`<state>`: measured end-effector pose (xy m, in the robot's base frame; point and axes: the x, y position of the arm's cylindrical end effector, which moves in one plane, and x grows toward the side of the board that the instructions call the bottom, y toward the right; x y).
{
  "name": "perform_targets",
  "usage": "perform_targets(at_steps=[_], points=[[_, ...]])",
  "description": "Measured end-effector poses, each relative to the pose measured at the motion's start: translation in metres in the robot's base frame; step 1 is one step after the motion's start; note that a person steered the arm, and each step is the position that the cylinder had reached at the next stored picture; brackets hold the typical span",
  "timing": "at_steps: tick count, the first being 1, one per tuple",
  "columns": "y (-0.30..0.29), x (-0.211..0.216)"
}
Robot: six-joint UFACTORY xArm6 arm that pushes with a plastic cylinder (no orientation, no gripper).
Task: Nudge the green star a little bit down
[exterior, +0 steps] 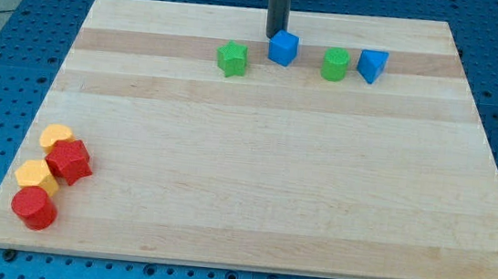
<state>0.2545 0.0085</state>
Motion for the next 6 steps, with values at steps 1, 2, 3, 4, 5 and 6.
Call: perform_targets(at_steps=[1,2,3,4,5,6], points=[[0.000,0.014],[0.000,0.023],[-0.002,0.023],[-0.029,0.023],[-0.044,0.038],[-0.041,0.054]])
